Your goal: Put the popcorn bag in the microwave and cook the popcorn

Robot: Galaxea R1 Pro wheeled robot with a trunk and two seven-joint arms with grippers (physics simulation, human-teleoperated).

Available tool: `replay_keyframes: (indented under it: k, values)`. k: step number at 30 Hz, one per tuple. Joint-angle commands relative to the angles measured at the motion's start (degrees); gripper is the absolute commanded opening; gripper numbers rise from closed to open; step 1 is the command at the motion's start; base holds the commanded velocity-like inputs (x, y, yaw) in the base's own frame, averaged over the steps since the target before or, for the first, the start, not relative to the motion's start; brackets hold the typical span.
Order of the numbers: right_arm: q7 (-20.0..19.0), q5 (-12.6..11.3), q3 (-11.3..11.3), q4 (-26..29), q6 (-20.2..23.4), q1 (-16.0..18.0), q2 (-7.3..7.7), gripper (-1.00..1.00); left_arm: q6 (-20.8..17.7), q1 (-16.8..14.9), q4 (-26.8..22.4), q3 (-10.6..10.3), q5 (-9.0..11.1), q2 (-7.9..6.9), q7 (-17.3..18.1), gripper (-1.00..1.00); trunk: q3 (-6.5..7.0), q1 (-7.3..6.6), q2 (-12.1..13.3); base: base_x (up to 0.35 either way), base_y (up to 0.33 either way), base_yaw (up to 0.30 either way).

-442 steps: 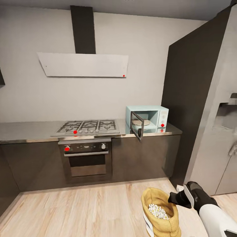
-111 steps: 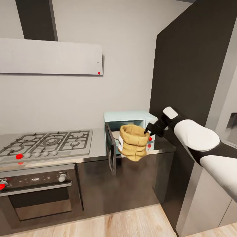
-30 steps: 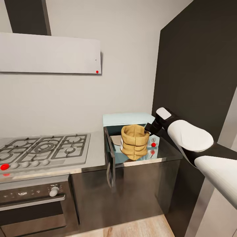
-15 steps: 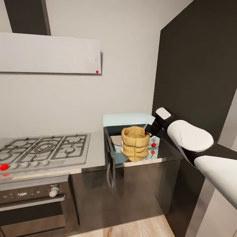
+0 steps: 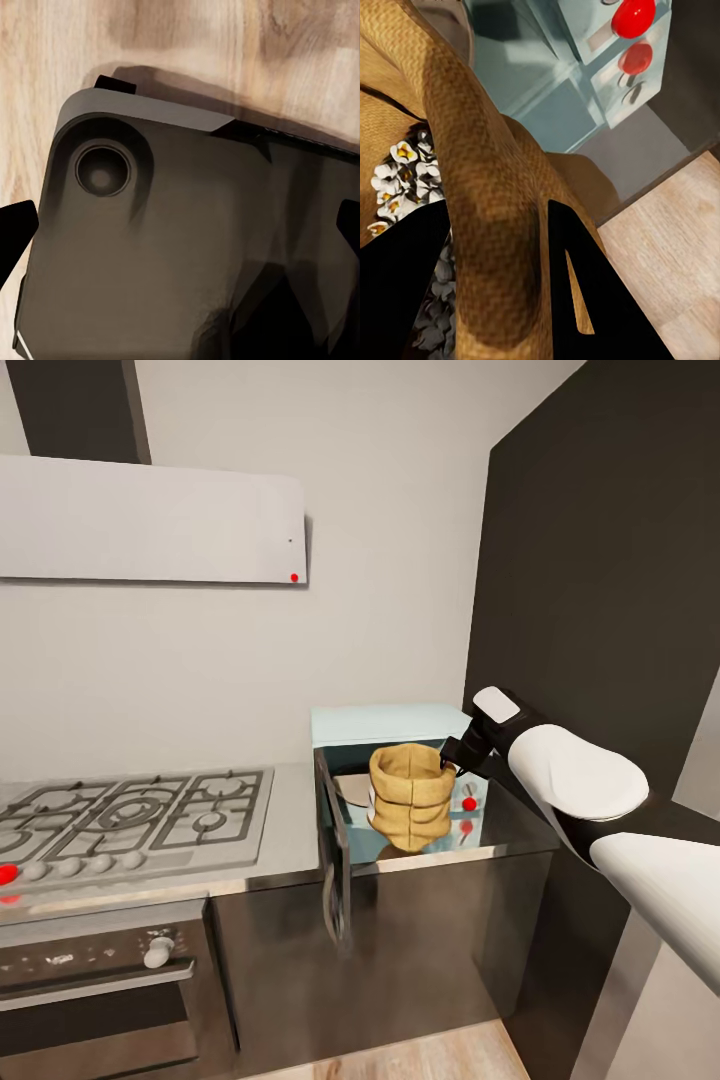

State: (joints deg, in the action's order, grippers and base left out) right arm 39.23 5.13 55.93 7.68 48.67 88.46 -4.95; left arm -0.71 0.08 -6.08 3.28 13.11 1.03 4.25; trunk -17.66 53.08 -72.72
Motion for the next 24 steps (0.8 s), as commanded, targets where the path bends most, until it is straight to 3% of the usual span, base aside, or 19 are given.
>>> replay_keyframes:
  k: [1, 18, 24]
  values:
    - [0.1, 0.5, 0.5, 0.1, 0.3, 0.0, -0.06, -1.0, -0.1, 0.0, -0.1, 0.3, 0.3, -0.03, 0.2, 1.0, -0.06, 0.0, 0.0, 0.0, 0.0, 0.0]
    - [0.1, 0.6, 0.7, 0.1, 0.2, 0.0, -0.03, -1.0, 0.0, 0.0, 0.0, 0.3, 0.3, -0.32, 0.2, 1.0, -0.06, 0.0, 0.0, 0.174, 0.0, 0.0]
    - [0.1, 0.6, 3.3, 0.1, 0.2, 0.0, -0.06, -1.0, 0.0, 0.0, -0.1, 0.3, 0.3, -0.25, 0.2, 1.0, -0.06, 0.0, 0.0, 0.034, 0.0, 0.0]
